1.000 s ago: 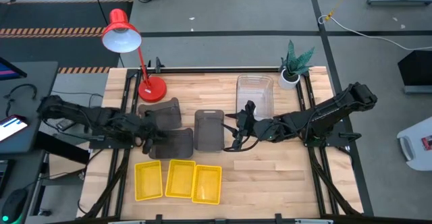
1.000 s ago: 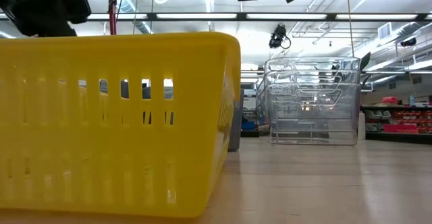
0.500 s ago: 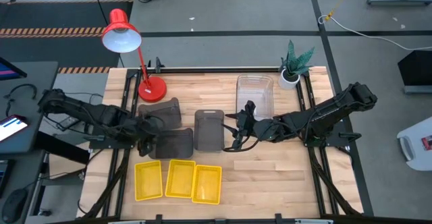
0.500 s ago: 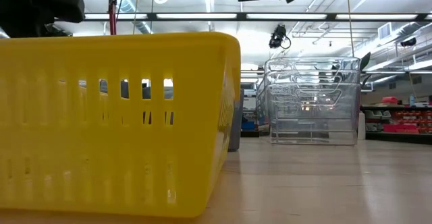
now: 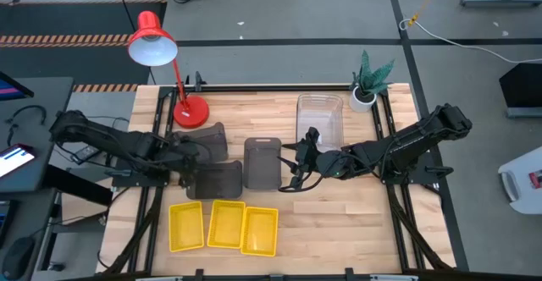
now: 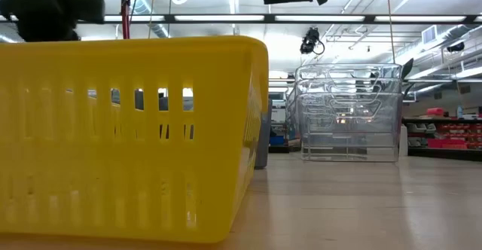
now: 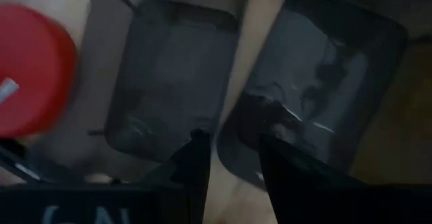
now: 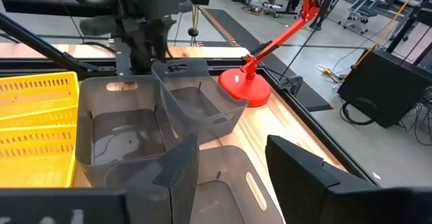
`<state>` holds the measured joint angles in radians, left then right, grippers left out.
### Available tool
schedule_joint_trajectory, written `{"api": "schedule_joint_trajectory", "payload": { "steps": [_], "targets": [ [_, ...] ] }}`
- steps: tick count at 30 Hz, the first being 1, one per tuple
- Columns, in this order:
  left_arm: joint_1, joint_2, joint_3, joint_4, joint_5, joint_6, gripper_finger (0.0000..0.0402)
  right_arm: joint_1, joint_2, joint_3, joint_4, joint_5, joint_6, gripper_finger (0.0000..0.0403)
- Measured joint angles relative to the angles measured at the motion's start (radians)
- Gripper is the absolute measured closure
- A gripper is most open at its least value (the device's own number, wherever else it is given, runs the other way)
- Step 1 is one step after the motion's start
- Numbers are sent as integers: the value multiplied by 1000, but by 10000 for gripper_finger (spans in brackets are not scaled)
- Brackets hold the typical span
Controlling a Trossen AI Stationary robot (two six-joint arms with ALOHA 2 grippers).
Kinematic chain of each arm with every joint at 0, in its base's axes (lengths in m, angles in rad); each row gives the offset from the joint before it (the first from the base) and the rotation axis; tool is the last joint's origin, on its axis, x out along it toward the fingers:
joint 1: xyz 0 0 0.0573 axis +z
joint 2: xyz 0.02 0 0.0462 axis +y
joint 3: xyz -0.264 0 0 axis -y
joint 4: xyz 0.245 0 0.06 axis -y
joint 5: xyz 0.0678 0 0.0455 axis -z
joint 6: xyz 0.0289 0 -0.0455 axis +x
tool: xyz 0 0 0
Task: Stack baskets by color
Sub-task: Stack the top black bin on the left black bin
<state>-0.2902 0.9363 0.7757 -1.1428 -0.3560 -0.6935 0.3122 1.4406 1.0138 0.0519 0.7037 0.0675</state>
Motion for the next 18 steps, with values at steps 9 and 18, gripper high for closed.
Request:
{"api": "schedule_joint_trajectory", "payload": {
  "steps": [9,18],
  "targets": [
    [132,160,0,161,-6,275,269,0,-1,0,0,2,2,226],
    [328,211,0,225,173,469,269,18,-1,0,-1,-24,12,226]
  ]
}}
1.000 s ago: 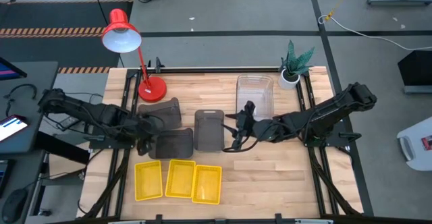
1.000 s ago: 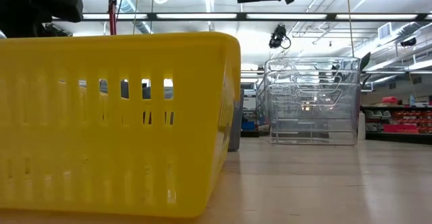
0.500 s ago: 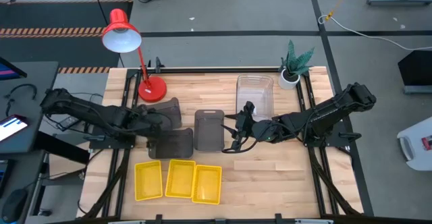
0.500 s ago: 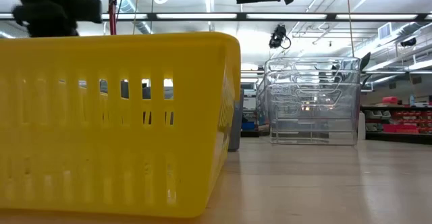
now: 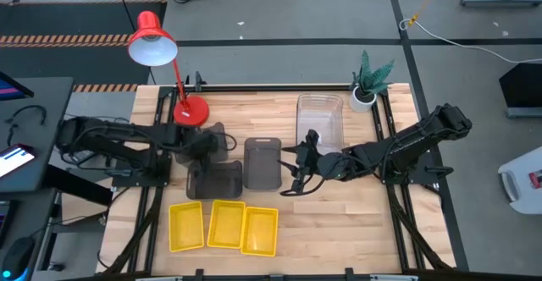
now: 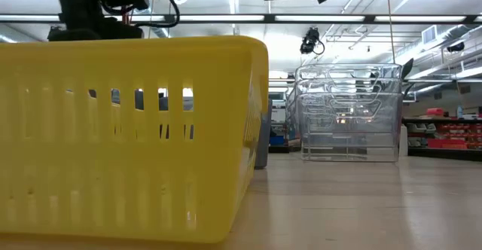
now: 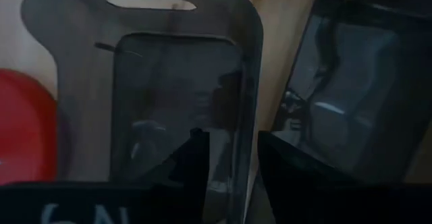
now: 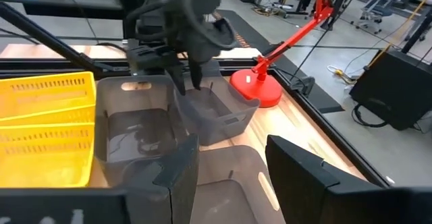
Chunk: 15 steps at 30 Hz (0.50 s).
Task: Stack baskets by color
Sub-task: Stack the top black bin on the left black bin
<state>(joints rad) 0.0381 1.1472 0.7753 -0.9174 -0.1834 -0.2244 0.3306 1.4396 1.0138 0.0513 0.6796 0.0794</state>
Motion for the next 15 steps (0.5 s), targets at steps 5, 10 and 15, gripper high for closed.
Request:
{"api": "schedule_joint_trajectory", "payload": {
  "steps": [5,10,15],
  "targets": [
    [52,-1,0,21,85,37,269,12,0,0,-4,0,7,226],
    [67,-1,-16,61,117,53,269,16,0,0,-4,0,12,226],
    [73,-1,-63,81,104,64,269,16,0,0,-4,0,15,226]
  ]
}}
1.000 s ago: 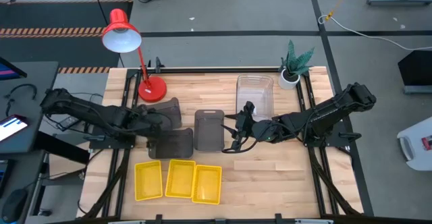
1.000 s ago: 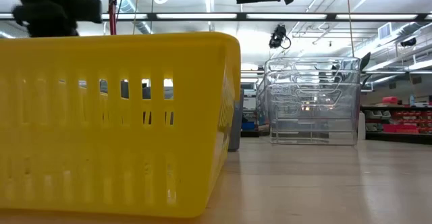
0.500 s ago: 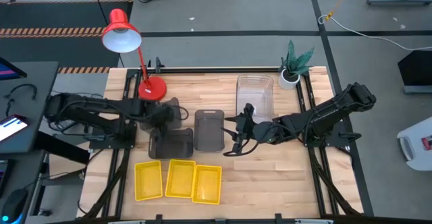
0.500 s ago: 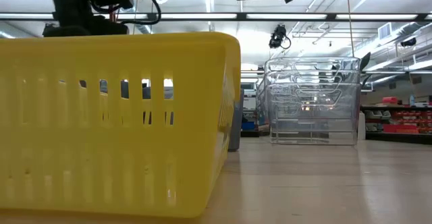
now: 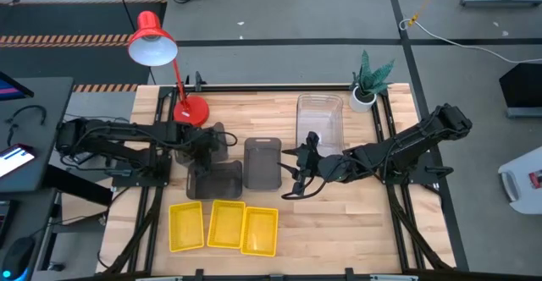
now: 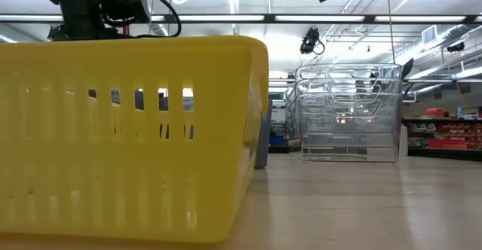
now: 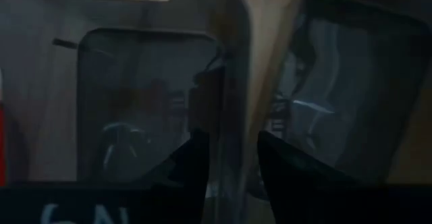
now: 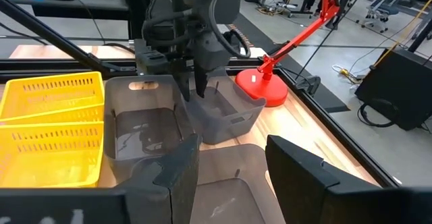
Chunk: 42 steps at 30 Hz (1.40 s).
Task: Stack baskets by color
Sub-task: Stack the top black bin on the left black bin
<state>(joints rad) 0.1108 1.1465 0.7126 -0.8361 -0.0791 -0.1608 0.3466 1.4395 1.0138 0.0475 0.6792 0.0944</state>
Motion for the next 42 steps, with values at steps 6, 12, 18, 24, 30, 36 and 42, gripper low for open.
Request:
{"api": "schedule_joint_trajectory", "payload": {
  "steps": [6,12,18,24,30,36,42],
  "targets": [
    [-2,-1,0,7,-24,-3,286,0,0,0,0,0,0,226],
    [-2,61,0,7,-20,7,336,0,0,0,0,-2,8,226],
    [-2,105,1,8,-21,40,392,7,-1,0,-1,-2,10,226],
    [-13,102,61,-58,-79,74,394,12,-1,0,-3,-2,9,226],
    [-77,102,221,-204,-202,85,394,11,-1,0,-3,-1,8,226],
    [-135,101,406,-314,-185,2,394,11,-1,0,-4,0,8,226],
    [-235,101,491,-320,-61,-149,394,11,-1,0,-4,6,8,226]
  ]
}}
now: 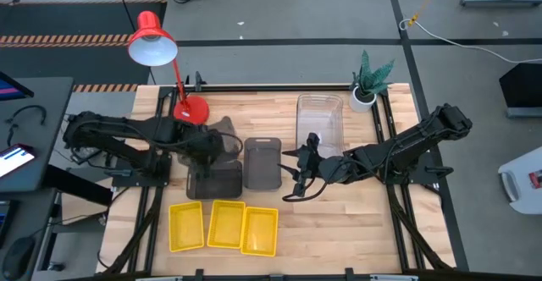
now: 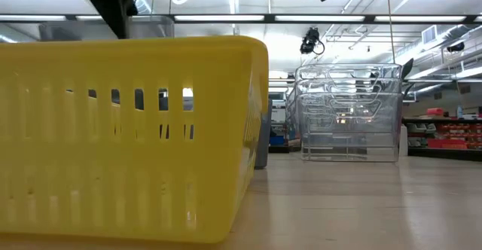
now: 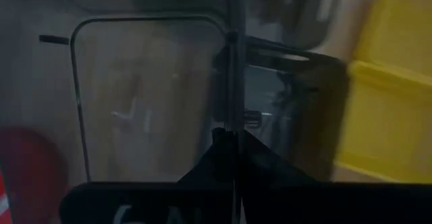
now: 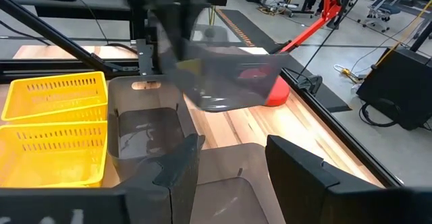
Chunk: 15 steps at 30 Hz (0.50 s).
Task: Stack baskets by color
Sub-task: Stack the top black bin on the left black bin
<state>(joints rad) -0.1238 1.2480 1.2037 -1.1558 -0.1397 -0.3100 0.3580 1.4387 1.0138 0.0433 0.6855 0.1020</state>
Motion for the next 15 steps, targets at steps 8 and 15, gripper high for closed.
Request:
{"api": "schedule_joint_trajectory", "payload": {
  "steps": [8,15],
  "targets": [
    [-208,10,3,17,-23,-189,393,0,0,0,0,1,0,226],
    [-349,103,3,54,-37,-272,393,0,0,0,0,1,1,226]
  ]
}}
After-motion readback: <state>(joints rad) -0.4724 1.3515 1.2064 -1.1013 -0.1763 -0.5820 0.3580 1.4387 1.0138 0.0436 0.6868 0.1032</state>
